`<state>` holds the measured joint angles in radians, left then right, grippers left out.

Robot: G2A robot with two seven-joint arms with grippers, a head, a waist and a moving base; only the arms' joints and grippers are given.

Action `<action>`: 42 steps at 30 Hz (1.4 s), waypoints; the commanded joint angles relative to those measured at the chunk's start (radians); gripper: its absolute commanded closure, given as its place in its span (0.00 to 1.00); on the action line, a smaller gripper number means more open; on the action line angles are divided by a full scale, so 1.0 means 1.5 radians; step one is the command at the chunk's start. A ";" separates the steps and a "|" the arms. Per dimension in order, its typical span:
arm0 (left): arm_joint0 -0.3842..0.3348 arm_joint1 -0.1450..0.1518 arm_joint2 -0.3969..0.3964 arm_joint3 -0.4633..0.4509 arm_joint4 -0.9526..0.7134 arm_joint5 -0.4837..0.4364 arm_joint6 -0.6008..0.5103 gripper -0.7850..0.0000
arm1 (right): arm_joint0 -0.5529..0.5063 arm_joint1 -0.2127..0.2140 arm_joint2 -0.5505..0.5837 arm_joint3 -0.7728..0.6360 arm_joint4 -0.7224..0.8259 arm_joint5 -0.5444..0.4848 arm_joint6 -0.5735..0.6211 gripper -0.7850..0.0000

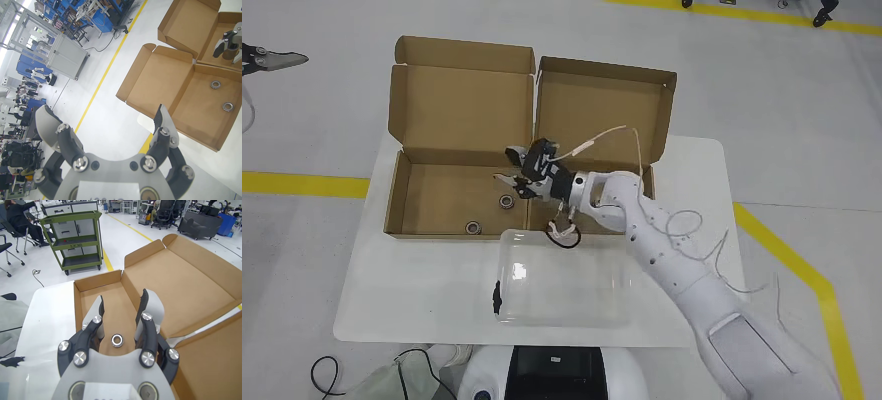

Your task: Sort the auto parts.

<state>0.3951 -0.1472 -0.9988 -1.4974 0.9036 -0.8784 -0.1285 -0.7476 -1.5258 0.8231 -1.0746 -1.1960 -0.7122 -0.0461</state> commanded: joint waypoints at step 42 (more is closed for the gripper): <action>0.000 0.000 0.000 0.000 0.000 0.000 0.000 0.00 | -0.761 0.128 0.518 -0.748 -0.046 0.243 0.045 0.00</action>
<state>0.3951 -0.1472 -0.9988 -1.4974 0.9036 -0.8784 -0.1285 -1.8733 -1.3341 1.5929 -2.1873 -1.2640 -0.3544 0.0256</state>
